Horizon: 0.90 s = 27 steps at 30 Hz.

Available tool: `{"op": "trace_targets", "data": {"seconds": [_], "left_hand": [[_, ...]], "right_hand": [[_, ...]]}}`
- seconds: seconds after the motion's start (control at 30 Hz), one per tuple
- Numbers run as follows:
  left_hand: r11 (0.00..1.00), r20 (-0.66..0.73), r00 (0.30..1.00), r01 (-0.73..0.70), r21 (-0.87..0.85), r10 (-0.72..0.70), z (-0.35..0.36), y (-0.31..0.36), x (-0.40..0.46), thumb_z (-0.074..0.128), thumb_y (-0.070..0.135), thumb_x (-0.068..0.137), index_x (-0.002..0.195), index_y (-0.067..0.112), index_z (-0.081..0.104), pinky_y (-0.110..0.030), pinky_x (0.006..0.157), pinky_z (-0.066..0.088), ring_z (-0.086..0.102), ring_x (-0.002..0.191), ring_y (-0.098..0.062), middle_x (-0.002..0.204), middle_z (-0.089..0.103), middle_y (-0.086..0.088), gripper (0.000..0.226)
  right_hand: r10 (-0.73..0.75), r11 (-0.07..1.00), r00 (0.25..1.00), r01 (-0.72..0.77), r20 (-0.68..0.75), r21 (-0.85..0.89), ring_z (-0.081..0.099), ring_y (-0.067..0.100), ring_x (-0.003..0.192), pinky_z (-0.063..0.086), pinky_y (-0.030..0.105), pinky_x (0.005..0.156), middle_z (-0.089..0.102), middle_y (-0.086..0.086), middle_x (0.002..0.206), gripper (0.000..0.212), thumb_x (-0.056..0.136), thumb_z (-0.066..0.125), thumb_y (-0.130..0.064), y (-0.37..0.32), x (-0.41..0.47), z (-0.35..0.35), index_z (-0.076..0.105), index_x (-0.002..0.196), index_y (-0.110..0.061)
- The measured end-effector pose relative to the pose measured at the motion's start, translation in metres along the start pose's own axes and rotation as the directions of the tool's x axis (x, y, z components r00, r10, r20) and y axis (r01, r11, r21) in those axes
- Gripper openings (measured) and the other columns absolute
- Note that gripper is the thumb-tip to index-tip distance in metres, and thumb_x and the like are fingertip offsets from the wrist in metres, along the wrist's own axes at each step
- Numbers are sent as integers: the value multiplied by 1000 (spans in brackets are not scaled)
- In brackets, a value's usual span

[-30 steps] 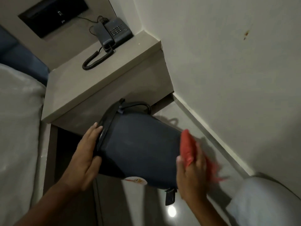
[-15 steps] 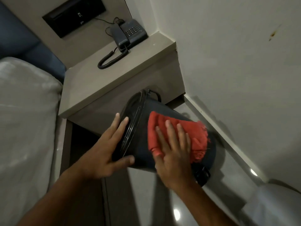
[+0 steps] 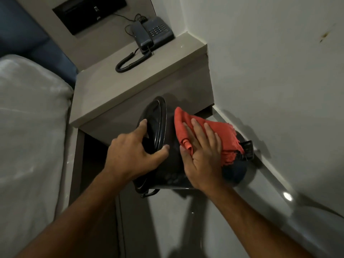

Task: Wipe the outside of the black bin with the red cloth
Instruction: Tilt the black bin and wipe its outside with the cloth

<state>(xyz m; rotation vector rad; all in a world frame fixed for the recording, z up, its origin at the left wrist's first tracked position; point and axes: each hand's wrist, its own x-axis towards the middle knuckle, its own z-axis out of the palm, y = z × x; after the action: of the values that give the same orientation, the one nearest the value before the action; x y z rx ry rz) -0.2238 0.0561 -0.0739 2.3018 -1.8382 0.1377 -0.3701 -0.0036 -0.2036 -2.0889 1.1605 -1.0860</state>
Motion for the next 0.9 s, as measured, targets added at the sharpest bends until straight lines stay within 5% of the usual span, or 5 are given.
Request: {"op": "trace_targets", "data": {"seconds": [0.17, 0.33, 0.5, 0.73, 0.9], "left_hand": [[997, 344, 937, -44, -66, 64, 2, -22, -18, 63, 80, 53, 144, 46, -27, -50, 101, 46, 61, 117, -33, 160, 26, -11, 132], [983, 207, 973, -64, -170, 99, -5, -23, -8, 71, 57, 61, 151, 43, -5, -12, 69, 51, 63, 70, -2, 113, 68, -4, 118], [993, 48, 999, -16, 116, 11, -9, 10, 16, 45, 74, 60, 146, 27, 35, -25, 52, 54, 60, 56, -8, 77, 66, 4, 98], [982, 91, 980, 170, 76, -177, -20, -24, 15, 51, 67, 72, 146, 23, 42, -23, 54, 44, 57, 59, -9, 61, 51, 15, 86], [976, 43, 989, 135, 168, -144, -11, -14, 28, 46, 71, 74, 143, 24, 44, -25, 49, 45, 57, 55, -13, 60, 54, 7, 84]], "right_hand": [[248, 968, 968, -245, -47, 56, 33, 32, 143, 20, 55, 117, 45, 3, 154, 61, 95, 29, -54, 27, 39, -3, 42, 147, -23], [337, 940, 941, -337, 2, 43, 34, 28, 143, 19, 54, 118, 45, 2, 153, 58, 97, 33, -49, 38, 55, -8, 42, 148, -23], [85, 966, 996, -85, 13, 242, 17, 11, 146, 19, 51, 115, 13, -42, 153, 53, 99, 25, -58, -23, 24, 8, 3, 146, -63], [330, 944, 940, -330, 87, -11, 20, 29, 150, 11, 48, 122, 23, -6, 162, 68, 93, 25, -52, 52, -30, 6, 25, 155, -23], [193, 959, 979, -204, 71, 198, 17, 19, 149, 4, 43, 119, 33, -12, 159, 56, 96, 27, -52, -32, 19, 29, 20, 151, -47]]}}
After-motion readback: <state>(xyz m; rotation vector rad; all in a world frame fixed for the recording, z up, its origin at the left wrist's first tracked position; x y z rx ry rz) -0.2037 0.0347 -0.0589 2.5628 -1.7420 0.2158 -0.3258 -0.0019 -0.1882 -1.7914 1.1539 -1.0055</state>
